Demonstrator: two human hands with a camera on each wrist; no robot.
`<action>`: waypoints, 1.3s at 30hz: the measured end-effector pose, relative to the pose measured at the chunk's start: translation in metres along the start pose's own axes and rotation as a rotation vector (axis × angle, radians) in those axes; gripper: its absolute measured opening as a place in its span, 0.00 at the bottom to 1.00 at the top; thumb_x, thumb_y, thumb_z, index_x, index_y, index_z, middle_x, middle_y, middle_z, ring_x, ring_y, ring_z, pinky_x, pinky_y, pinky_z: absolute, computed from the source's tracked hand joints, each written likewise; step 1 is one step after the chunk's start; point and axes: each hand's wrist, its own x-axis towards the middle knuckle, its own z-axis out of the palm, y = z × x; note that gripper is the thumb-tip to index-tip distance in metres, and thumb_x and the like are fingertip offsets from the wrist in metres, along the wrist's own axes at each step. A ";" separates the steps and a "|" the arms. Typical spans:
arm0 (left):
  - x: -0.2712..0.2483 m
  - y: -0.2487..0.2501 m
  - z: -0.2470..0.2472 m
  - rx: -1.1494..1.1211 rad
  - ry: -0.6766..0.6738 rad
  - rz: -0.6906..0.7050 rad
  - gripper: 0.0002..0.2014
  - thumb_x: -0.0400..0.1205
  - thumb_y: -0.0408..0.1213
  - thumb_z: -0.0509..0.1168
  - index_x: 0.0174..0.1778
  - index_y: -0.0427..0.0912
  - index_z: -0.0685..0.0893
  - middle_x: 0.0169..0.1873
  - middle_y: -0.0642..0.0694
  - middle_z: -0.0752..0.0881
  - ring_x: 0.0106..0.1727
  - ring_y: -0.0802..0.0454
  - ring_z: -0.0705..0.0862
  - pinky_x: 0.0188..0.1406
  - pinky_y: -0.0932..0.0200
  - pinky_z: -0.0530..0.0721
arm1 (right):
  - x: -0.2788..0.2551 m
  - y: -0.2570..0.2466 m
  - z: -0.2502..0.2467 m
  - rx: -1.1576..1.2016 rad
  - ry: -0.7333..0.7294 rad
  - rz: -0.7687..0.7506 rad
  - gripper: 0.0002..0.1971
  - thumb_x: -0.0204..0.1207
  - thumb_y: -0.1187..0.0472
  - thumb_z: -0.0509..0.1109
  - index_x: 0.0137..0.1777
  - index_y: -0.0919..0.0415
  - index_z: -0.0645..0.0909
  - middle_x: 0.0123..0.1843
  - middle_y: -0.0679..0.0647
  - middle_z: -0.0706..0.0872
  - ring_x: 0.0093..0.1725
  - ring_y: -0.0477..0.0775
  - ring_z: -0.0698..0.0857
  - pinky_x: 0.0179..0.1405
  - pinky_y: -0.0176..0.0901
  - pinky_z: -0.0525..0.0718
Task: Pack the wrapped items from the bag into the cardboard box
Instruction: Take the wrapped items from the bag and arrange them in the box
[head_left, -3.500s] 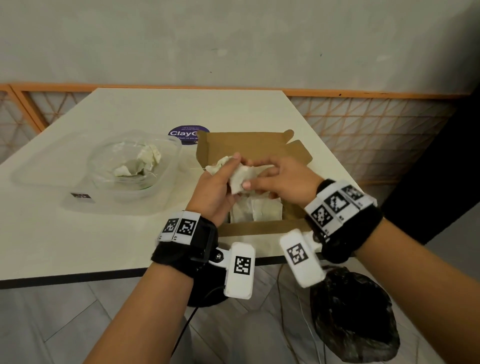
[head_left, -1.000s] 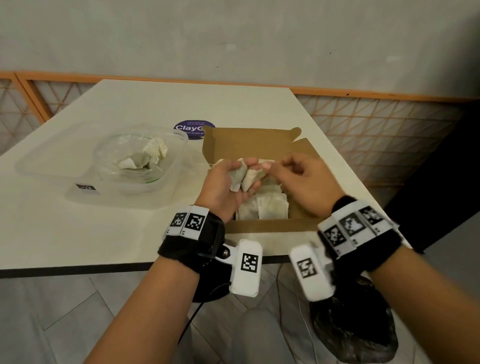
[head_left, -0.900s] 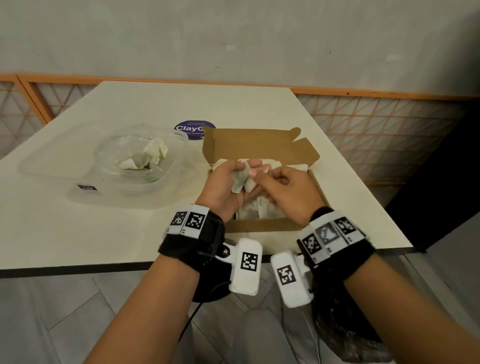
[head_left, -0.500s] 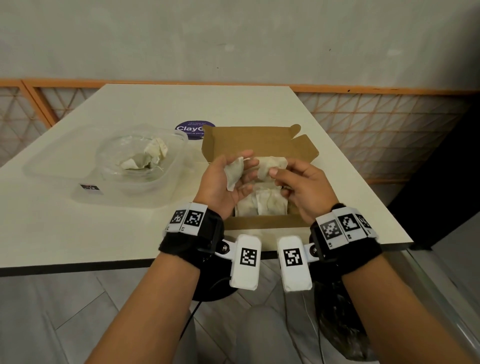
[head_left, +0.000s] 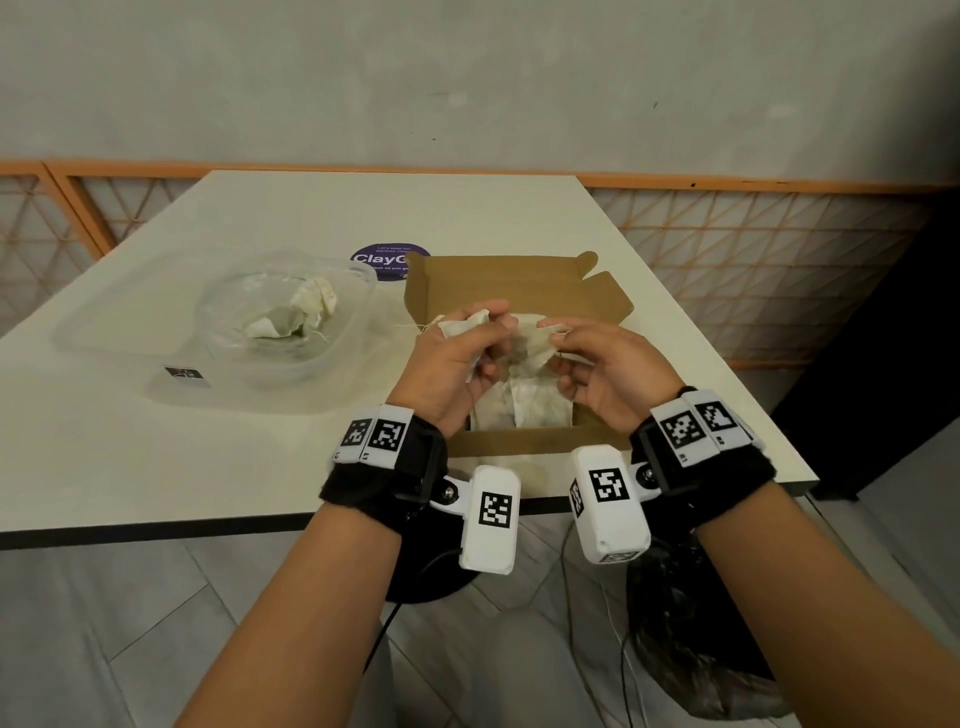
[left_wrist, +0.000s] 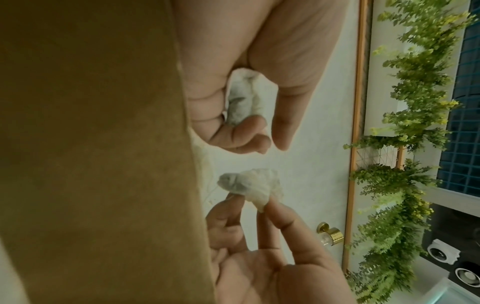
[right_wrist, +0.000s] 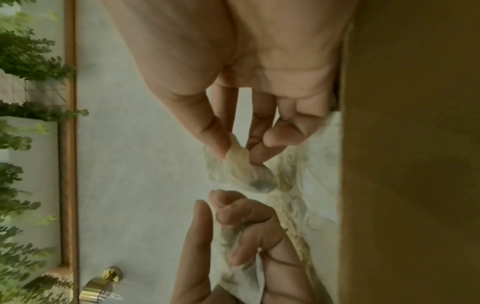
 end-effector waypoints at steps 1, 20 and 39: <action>0.000 0.001 -0.001 -0.038 0.002 -0.007 0.07 0.80 0.26 0.64 0.47 0.42 0.82 0.34 0.48 0.82 0.30 0.60 0.79 0.21 0.72 0.72 | 0.000 -0.002 0.000 -0.016 0.000 0.000 0.07 0.75 0.68 0.67 0.50 0.61 0.84 0.40 0.54 0.85 0.36 0.48 0.83 0.30 0.33 0.77; 0.000 0.014 -0.027 -0.525 -0.037 0.029 0.07 0.82 0.31 0.56 0.49 0.41 0.79 0.35 0.49 0.81 0.29 0.60 0.79 0.21 0.73 0.71 | -0.006 0.008 0.042 -0.623 -0.110 -0.018 0.11 0.71 0.77 0.71 0.42 0.60 0.80 0.33 0.61 0.80 0.28 0.53 0.78 0.30 0.37 0.84; 0.002 0.012 -0.026 -0.449 -0.001 0.021 0.07 0.84 0.30 0.55 0.49 0.42 0.79 0.35 0.48 0.81 0.32 0.59 0.79 0.23 0.71 0.76 | -0.013 -0.017 0.038 -0.555 -0.196 -0.087 0.13 0.70 0.71 0.74 0.52 0.55 0.83 0.29 0.47 0.83 0.32 0.43 0.80 0.32 0.30 0.79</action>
